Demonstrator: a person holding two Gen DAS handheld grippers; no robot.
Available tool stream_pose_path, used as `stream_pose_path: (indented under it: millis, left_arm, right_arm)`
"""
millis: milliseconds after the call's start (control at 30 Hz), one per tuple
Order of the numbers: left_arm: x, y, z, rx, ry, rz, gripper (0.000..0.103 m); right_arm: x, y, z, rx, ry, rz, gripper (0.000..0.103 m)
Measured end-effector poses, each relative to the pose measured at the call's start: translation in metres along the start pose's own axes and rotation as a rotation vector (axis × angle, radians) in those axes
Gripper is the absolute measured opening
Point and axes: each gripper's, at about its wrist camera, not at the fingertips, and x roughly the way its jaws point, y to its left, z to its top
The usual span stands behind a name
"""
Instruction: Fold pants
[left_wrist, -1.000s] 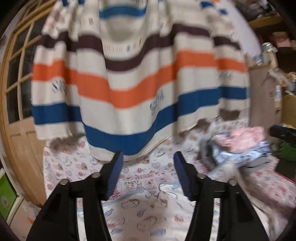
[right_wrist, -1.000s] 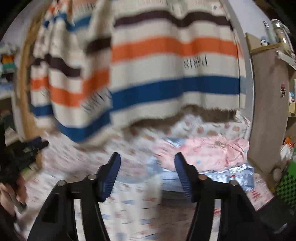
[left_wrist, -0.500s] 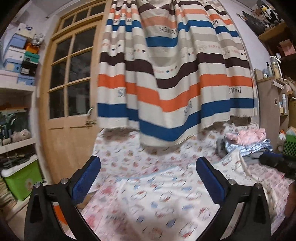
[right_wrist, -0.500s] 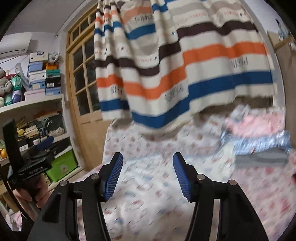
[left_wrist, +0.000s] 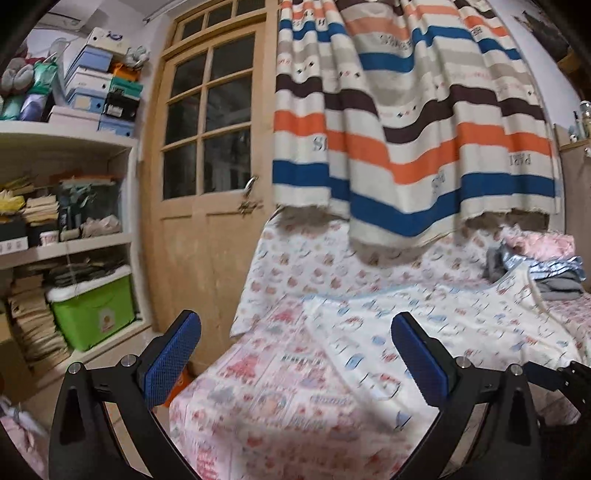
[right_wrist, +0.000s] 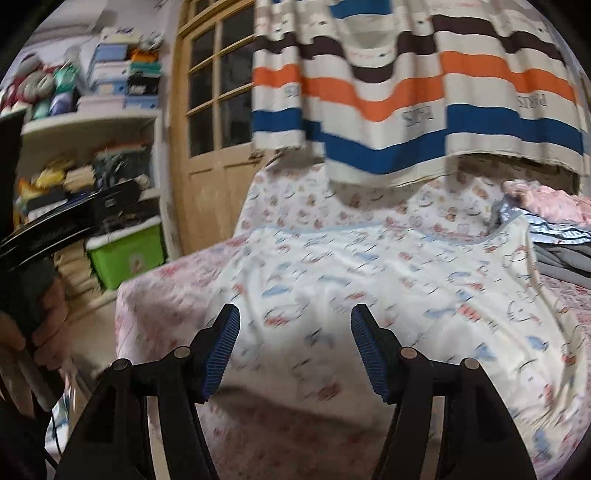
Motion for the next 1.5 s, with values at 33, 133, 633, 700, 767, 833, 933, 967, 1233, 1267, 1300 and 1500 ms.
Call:
stream_pose_path:
  millis: [33,133,633,700,767,833,933,967,1233,1267,1300,1500]
  left_arm:
    - [0.000,0.002,-0.004,-0.008,0.008,0.012,0.102]
    - [0.001,0.009,-0.010,-0.039,0.043,0.007,0.102]
    - [-0.004,-0.014,-0.064,-0.020,0.285,-0.148,0.098]
    - [-0.009,-0.025,-0.068,-0.004,0.287,-0.183,0.094]
    - [-0.013,-0.034,-0.071,0.006,0.296,-0.211,0.088]
    - [-0.015,-0.041,-0.073,-0.004,0.327,-0.266,0.076]
    - [-0.014,-0.054,-0.077,-0.019,0.399,-0.343,0.047]
    - [-0.014,-0.057,-0.079,-0.028,0.420,-0.375,0.043]
    - [0.000,-0.072,-0.079,-0.095,0.475,-0.476,0.015]
    - [0.001,-0.073,-0.077,-0.098,0.480,-0.488,0.012]
    - [0.002,-0.073,-0.074,-0.101,0.481,-0.487,0.012]
    - [-0.005,-0.077,-0.049,-0.032,0.430,-0.486,0.009]
  right_arm:
    - [0.000,0.005,-0.003,-0.017,0.004,0.010,0.058]
    - [0.004,0.021,-0.014,-0.063,0.046,0.058,0.047]
    - [0.005,0.008,-0.015,-0.149,0.161,0.177,0.039]
    - [0.005,-0.007,-0.004,-0.113,0.153,0.177,0.039]
    - [0.007,-0.018,0.007,-0.098,0.133,0.153,0.039]
    - [0.011,-0.024,0.015,-0.076,0.129,0.157,0.039]
    - [0.014,-0.034,0.023,-0.029,0.118,0.184,0.038]
    - [0.012,-0.037,0.024,-0.016,0.110,0.193,0.038]
    - [-0.004,-0.042,0.012,-0.115,0.097,0.240,0.038]
    - [-0.005,-0.041,0.008,-0.133,0.110,0.244,0.038]
    - [-0.004,-0.041,0.006,-0.140,0.122,0.250,0.038]
    - [0.003,-0.031,-0.005,-0.208,0.164,0.315,0.045]
